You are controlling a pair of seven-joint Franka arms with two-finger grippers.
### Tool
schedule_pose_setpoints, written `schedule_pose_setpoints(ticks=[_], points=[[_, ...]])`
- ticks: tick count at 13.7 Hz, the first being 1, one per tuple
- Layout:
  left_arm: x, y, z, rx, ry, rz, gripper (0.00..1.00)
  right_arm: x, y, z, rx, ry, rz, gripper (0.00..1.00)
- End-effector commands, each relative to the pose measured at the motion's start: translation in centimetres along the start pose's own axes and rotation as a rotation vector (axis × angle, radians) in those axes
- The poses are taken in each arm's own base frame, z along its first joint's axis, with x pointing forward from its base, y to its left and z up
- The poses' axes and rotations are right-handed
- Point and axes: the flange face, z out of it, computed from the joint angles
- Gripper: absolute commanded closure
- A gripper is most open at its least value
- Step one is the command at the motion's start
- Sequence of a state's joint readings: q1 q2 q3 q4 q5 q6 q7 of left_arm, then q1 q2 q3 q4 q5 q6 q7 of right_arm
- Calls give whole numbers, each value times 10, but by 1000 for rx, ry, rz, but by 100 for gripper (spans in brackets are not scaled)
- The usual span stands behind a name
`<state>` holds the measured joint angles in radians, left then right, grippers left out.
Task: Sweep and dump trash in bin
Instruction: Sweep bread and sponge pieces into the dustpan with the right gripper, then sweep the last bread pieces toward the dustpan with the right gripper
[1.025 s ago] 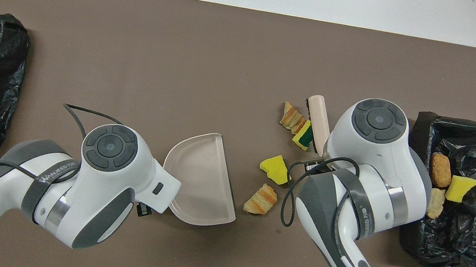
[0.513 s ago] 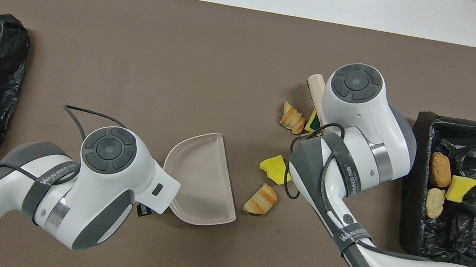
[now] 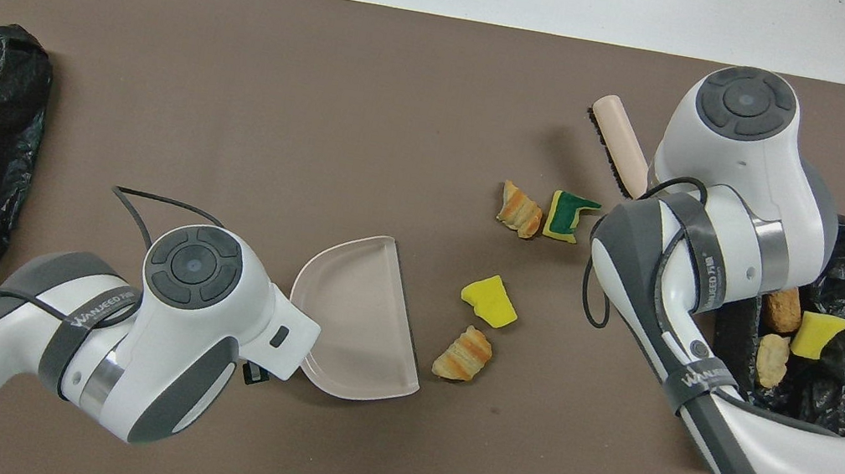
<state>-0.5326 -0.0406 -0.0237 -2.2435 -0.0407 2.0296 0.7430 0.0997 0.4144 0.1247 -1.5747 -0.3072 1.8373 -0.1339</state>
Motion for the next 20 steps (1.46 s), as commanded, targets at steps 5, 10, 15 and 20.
schedule_pose_setpoints(ticks=[5,10,15,20], points=[[-5,5,1,23,7,18,100,16,-81,35,25,-52,-90,100],[-5,4,1,24,9,18,100,0,-157,24,186,-99,-106,100],[-5,4,0,27,11,18,100,-19,-245,2,419,-123,-88,100],[-4,5,0,27,11,20,100,-54,-252,-54,496,-186,-44,100]])
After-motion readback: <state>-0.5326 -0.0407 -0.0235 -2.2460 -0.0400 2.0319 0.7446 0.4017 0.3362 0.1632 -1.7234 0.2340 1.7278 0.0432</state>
